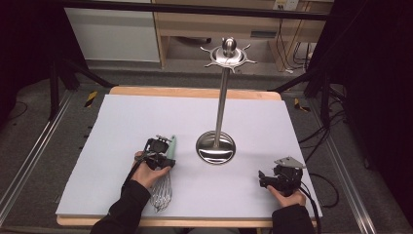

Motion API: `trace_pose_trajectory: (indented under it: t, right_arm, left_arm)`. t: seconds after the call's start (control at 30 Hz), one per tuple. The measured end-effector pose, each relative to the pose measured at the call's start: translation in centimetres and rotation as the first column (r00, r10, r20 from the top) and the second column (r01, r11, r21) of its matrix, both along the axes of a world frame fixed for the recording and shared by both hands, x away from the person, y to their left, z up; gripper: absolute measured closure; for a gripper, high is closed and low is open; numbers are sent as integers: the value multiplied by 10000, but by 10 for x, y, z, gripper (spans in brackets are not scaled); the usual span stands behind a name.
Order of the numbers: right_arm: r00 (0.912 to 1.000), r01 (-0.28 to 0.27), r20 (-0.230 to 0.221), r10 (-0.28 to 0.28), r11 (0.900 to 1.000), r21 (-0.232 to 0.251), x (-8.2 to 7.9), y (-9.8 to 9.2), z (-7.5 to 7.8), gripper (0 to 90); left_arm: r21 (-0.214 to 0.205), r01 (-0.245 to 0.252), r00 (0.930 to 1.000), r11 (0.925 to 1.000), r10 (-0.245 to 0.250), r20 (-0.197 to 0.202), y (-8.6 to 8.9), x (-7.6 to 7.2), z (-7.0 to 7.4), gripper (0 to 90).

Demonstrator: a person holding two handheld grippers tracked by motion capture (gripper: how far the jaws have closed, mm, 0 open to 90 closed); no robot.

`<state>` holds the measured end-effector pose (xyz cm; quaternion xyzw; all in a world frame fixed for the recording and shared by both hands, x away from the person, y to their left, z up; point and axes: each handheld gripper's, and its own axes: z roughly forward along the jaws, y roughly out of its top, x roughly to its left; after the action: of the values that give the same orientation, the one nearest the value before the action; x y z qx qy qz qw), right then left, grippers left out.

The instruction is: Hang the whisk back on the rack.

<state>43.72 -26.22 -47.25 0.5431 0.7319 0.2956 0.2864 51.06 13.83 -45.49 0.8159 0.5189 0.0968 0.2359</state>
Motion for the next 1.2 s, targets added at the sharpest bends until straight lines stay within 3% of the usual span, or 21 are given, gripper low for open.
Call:
trace_pose_trajectory:
  t: [0.3,0.57,0.8,1.2]
  right_arm:
    - [10000,-23,-43,23,10000,-25,0,0,0,67]
    - [10000,-57,-40,57,10000,4,0,0,0,67]
    - [10000,-76,-55,77,10000,24,0,0,0,67]
    - [10000,-77,0,77,10000,3,0,0,0,67]
  left_arm:
    - [-153,-401,9979,9991,392,-525,3,3,3,654]
    - [-143,-116,9979,9998,107,-646,2,1,4,674]
    - [-294,54,9997,9996,-61,-237,3,-5,15,685]
    - [-1278,421,9970,9909,-332,704,18,-27,40,689]
